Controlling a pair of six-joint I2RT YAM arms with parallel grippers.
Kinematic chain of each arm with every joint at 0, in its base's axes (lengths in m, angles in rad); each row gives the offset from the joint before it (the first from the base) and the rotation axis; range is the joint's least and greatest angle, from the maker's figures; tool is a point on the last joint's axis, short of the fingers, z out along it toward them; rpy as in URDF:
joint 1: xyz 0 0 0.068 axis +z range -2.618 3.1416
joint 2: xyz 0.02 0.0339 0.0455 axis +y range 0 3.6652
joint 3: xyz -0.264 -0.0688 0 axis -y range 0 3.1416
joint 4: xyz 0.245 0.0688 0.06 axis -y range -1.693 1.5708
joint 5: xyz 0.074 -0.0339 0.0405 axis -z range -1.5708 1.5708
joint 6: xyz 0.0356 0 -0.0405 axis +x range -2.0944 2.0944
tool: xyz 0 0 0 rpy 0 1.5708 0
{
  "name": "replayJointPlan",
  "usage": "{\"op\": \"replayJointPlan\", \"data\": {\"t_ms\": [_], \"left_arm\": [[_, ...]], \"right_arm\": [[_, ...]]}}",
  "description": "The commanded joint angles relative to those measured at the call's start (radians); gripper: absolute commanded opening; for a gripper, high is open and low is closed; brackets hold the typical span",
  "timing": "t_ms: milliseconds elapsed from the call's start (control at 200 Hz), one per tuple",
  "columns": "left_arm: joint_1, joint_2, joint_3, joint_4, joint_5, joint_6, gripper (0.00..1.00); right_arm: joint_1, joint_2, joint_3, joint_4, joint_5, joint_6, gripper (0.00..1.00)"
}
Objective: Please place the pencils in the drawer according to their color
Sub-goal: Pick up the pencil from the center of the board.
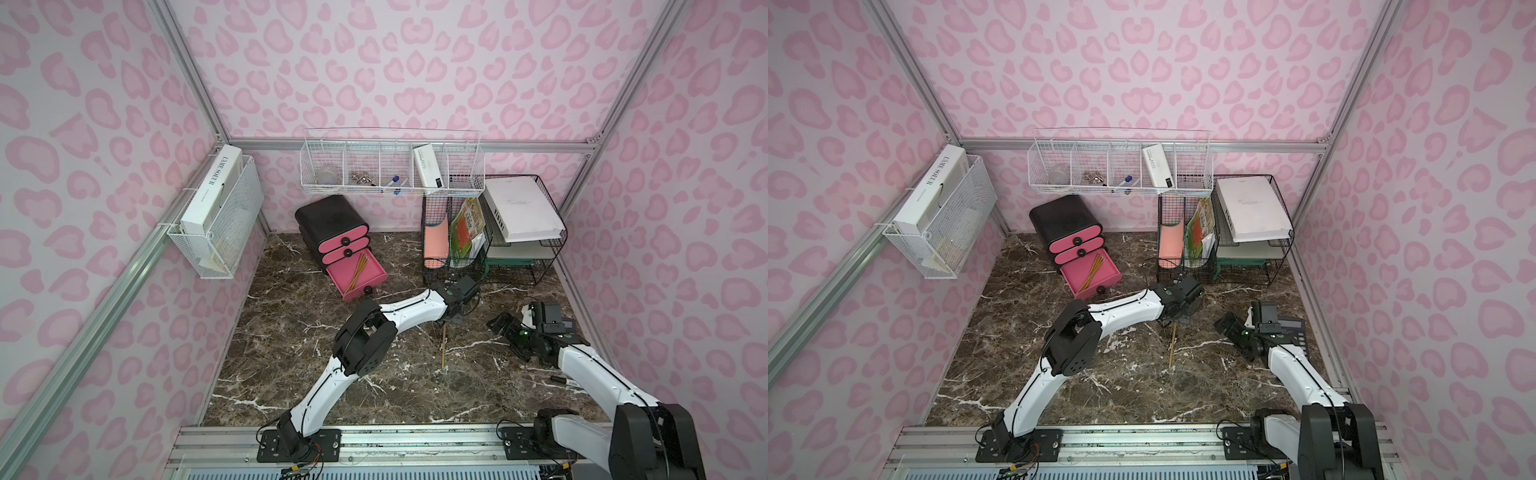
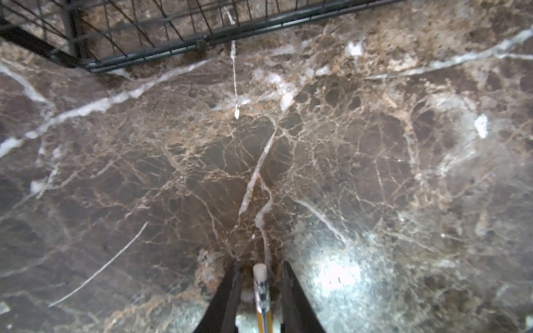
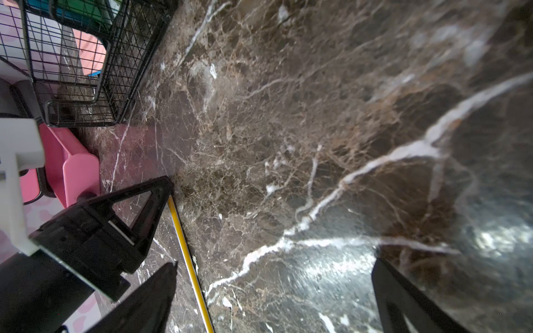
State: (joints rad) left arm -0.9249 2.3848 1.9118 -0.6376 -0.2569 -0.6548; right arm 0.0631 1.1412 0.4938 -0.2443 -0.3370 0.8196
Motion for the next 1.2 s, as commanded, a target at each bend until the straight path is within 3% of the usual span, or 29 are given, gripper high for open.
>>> {"op": "replayJointPlan", "data": {"t_ms": [0, 185, 355, 585, 860, 995, 1195], "left_arm": [[-0.002, 0.033, -0.019, -0.231, 0.083, -0.019, 0.24], [-0.002, 0.051, -0.003, -0.240, 0.087, -0.014, 0.17], [-0.002, 0.075, 0.024, -0.256, 0.091, -0.002, 0.00], [-0.002, 0.054, 0.020, -0.235, 0.077, 0.044, 0.00], [-0.002, -0.101, -0.050, -0.149, 0.011, 0.161, 0.00], [0.001, -0.151, -0.049, -0.183, -0.051, 0.160, 0.00], [0.019, -0.251, -0.156, -0.097, -0.059, 0.211, 0.00]], "right_arm": [[0.001, 0.006, 0.008, 0.012, -0.007, 0.007, 0.97], [0.000, 0.009, 0.013, 0.016, -0.010, 0.007, 0.97], [0.000, 0.010, 0.017, 0.011, -0.009, 0.003, 0.97], [0.000, 0.014, 0.025, 0.007, -0.009, 0.000, 0.97], [0.000, 0.021, 0.028, 0.008, -0.010, 0.001, 0.97], [0.000, 0.021, 0.026, 0.010, -0.011, 0.001, 0.97], [0.001, 0.022, 0.023, 0.010, -0.010, 0.004, 0.97]]}}
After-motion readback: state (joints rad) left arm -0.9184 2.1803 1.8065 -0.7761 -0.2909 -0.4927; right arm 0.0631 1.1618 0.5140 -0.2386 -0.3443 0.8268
